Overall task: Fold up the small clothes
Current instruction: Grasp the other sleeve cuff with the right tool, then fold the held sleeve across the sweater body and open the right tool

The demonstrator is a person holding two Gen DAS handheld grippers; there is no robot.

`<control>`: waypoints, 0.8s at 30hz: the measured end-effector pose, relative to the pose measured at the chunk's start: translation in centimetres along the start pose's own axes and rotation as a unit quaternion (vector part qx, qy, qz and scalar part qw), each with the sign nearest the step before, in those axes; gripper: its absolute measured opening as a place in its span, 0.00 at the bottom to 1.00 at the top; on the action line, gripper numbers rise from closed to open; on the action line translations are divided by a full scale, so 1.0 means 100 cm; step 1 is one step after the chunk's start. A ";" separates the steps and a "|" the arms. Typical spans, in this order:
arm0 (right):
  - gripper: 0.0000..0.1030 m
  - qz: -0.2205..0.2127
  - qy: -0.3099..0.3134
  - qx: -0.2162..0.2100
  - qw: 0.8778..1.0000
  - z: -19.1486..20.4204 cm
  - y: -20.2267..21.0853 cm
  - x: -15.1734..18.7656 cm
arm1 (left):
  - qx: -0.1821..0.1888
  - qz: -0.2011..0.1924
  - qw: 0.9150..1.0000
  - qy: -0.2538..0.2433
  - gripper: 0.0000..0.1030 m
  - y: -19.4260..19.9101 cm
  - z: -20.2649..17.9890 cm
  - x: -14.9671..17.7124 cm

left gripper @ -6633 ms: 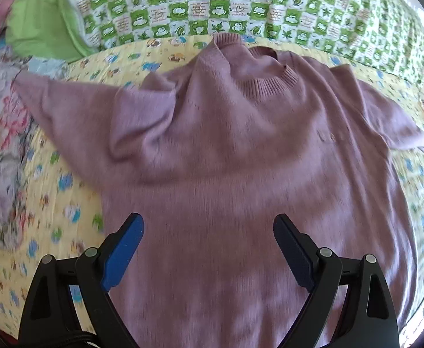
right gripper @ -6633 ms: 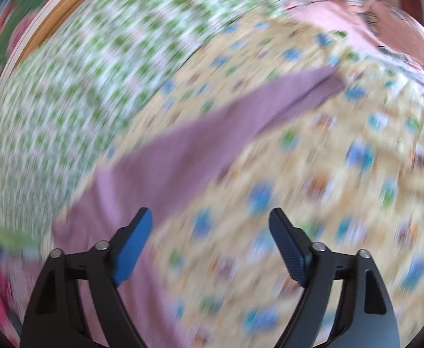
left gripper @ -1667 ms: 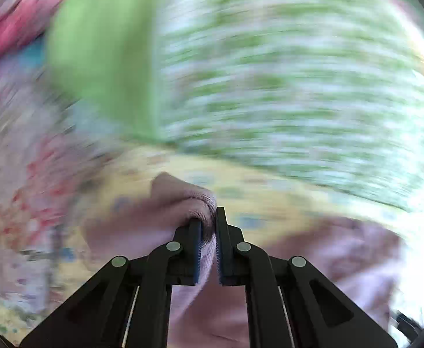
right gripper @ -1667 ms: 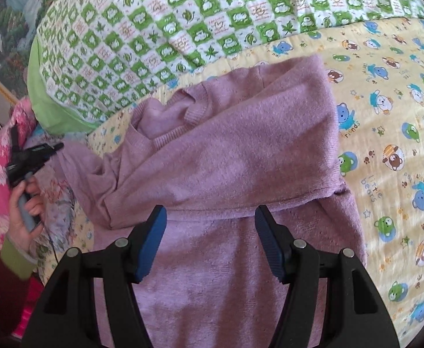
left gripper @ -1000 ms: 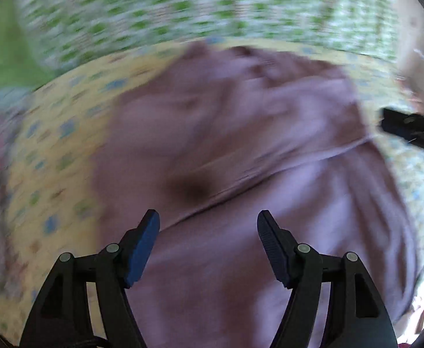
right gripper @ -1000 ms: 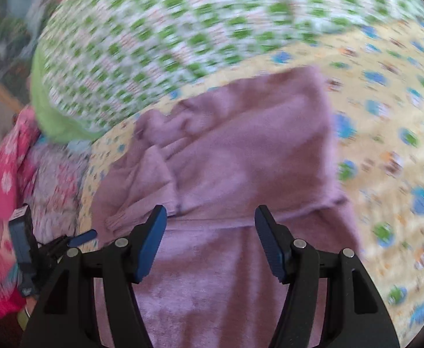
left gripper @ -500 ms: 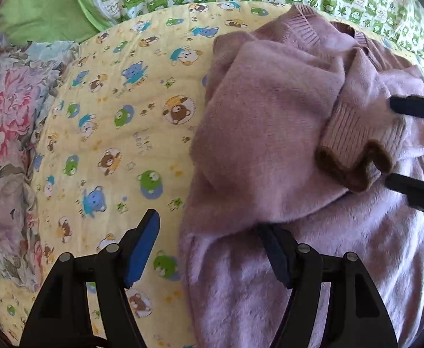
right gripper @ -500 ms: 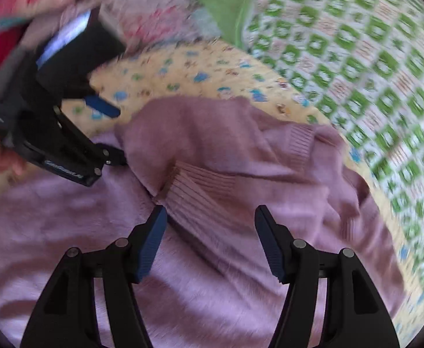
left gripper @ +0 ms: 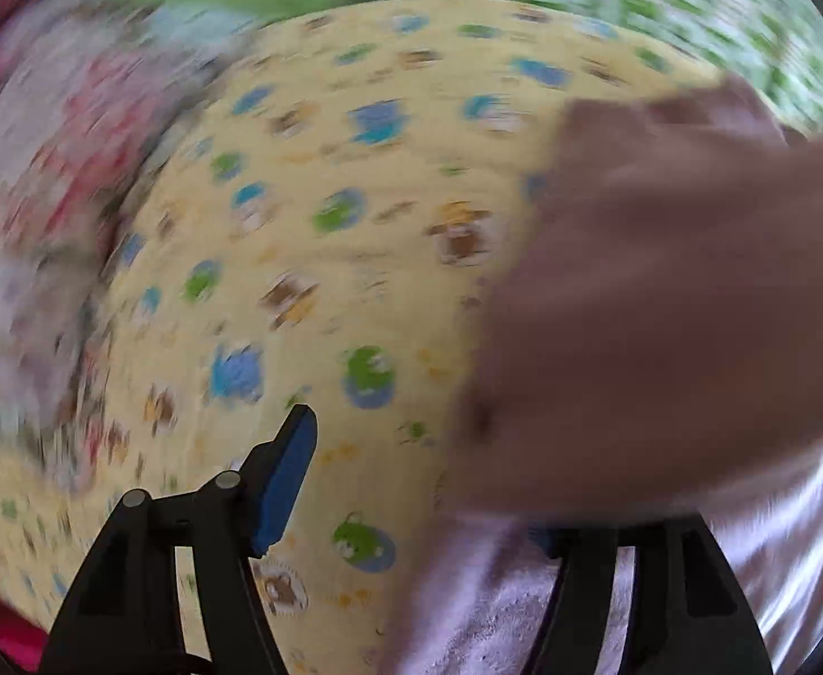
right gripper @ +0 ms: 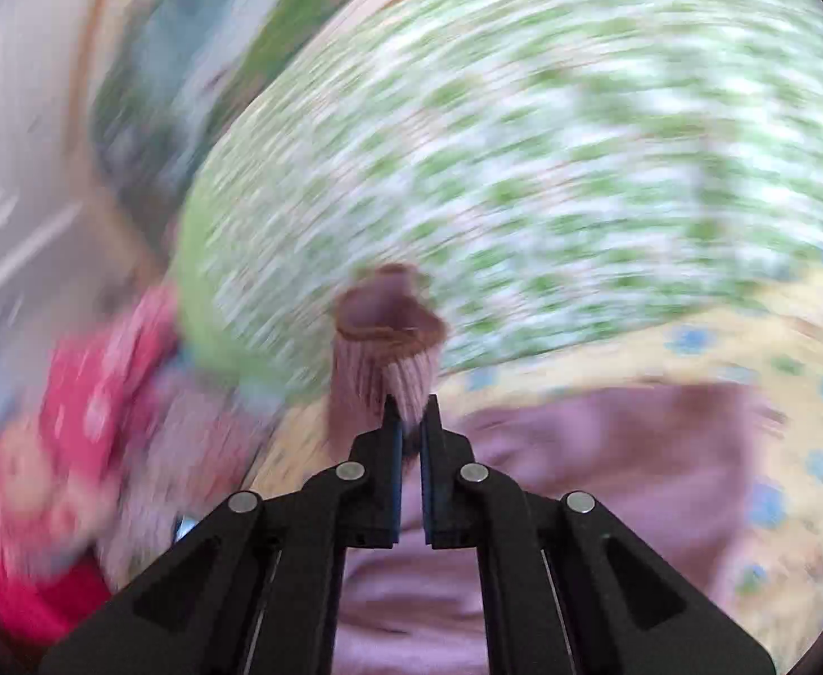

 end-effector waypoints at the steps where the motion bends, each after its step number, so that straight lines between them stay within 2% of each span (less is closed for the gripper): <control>1: 0.06 0.012 -0.022 0.017 1.000 -0.022 0.000 0.011 | 0.002 -0.004 1.000 0.018 0.66 0.002 0.003 0.003; 3: 0.05 0.055 -0.053 0.056 0.995 -0.063 -0.008 0.046 | -0.010 -0.007 0.999 0.031 0.66 0.003 0.004 0.013; 5: 0.05 0.083 -0.062 0.071 0.992 -0.083 -0.012 0.068 | -0.021 -0.009 0.999 0.036 0.66 0.000 0.005 0.018; 7: 0.05 0.083 -0.054 0.066 0.993 -0.083 -0.011 0.071 | -0.018 -0.002 0.999 0.046 0.66 -0.003 0.006 0.023; 10: 0.05 0.055 -0.027 0.039 0.997 -0.063 -0.005 0.055 | -0.009 -0.012 0.998 0.069 0.66 0.003 0.014 0.016; 11: 0.05 0.058 -0.015 0.044 0.997 -0.062 -0.007 0.054 | -0.008 -0.014 0.997 0.071 0.66 0.004 0.015 0.016; 14: 0.05 0.103 0.010 0.092 0.990 -0.074 -0.009 0.072 | -0.006 -0.003 0.998 0.066 0.66 0.001 0.014 0.019; 16: 0.07 0.152 0.018 0.137 0.979 -0.089 -0.008 0.095 | -0.002 0.002 0.999 0.054 0.66 0.001 0.011 0.026; 18: 0.10 0.177 0.027 0.183 0.967 -0.099 0.004 0.106 | 0.001 0.007 0.999 0.038 0.67 0.004 0.012 0.036; 19: 0.12 0.180 0.033 0.203 0.962 -0.101 0.010 0.108 | 0.005 0.009 0.999 0.036 0.67 0.006 0.014 0.040; 21: 0.22 0.169 0.045 0.229 0.958 -0.096 0.025 0.101 | 0.024 0.016 0.999 0.036 0.67 0.016 0.018 0.052; 23: 0.23 0.145 0.053 0.209 0.966 -0.078 0.028 0.089 | 0.049 0.017 0.998 0.037 0.66 0.032 0.021 0.060; 24: 0.24 0.136 0.059 0.180 0.972 -0.062 0.023 0.081 | 0.067 0.017 0.997 0.039 0.66 0.040 0.022 0.064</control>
Point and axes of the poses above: each gripper's, at about its wrist camera, not at the fingertips, and y roughly against the way its jaws point, z to its left, x to its underside, the point moved 7 cm from there along -y, roughly the way its jaws point, and after that the axes turned 2 degrees about y, right-handed, at the moved point
